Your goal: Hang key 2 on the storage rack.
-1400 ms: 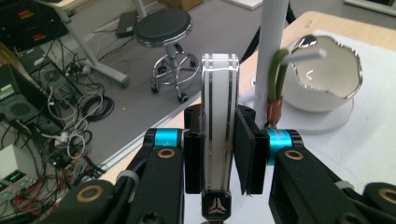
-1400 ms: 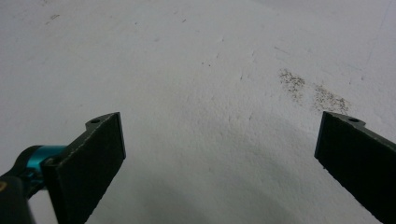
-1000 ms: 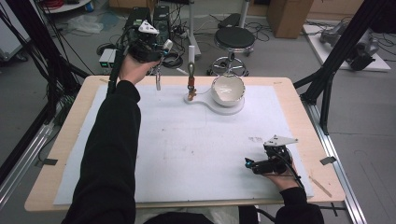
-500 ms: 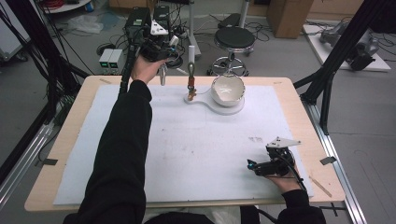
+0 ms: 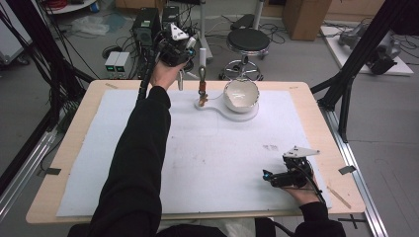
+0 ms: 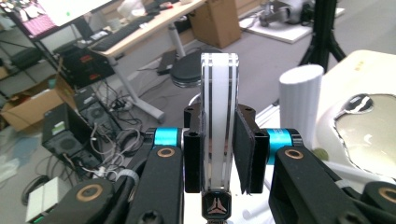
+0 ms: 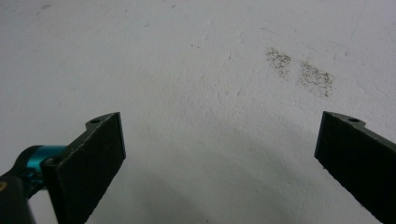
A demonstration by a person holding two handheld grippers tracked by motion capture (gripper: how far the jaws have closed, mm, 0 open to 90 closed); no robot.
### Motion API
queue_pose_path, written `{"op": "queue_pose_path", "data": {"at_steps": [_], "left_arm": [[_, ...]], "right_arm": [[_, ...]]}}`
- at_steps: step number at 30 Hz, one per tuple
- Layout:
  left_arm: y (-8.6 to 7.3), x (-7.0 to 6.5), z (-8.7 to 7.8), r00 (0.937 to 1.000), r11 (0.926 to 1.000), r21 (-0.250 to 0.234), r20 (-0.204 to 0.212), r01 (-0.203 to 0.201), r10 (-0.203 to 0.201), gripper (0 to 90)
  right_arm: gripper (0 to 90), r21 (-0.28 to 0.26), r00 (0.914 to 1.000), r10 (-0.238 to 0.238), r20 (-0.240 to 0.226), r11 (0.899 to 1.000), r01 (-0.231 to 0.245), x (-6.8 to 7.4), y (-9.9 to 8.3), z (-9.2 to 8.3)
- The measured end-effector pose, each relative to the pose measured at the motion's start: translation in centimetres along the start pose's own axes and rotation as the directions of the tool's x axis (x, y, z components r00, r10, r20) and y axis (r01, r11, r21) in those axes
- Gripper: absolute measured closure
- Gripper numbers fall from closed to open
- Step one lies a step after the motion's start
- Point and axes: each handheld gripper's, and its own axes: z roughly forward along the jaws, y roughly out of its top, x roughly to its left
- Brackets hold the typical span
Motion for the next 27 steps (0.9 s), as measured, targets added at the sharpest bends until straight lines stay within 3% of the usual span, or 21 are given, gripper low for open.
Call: {"op": "queue_pose_path", "data": {"at_steps": [11,15,23,27], "left_arm": [[-0.1,-0.3,0.8,0.9994,0.9993,-0.023,-0.02,0.029,-0.029,74.8],[-0.4,-0.5,0.9,0.9991,0.9988,-0.027,-0.013,0.041,-0.041,74.8],[-1.2,-0.5,0.9,0.9914,0.9907,-0.048,0.035,0.128,-0.126,74.8],[-1.2,-0.6,0.9,0.9901,0.9894,-0.054,0.046,0.135,-0.133,74.8]], "right_arm": [[0.9,0.004,0.9999,0.01,0.011,1.0,-0.01,-0.1,-0.5,-0.3],[0.9,0.009,0.9999,0.014,0.008,1.0,-0.014,-0.1,-0.5,-0.3],[0.9,0.016,0.9998,0.011,0.014,1.0,-0.011,-0.2,-0.6,-0.3],[0.9,0.019,0.9999,0.007,0.016,1.0,-0.008,-0.2,-0.6,-0.2]]}}
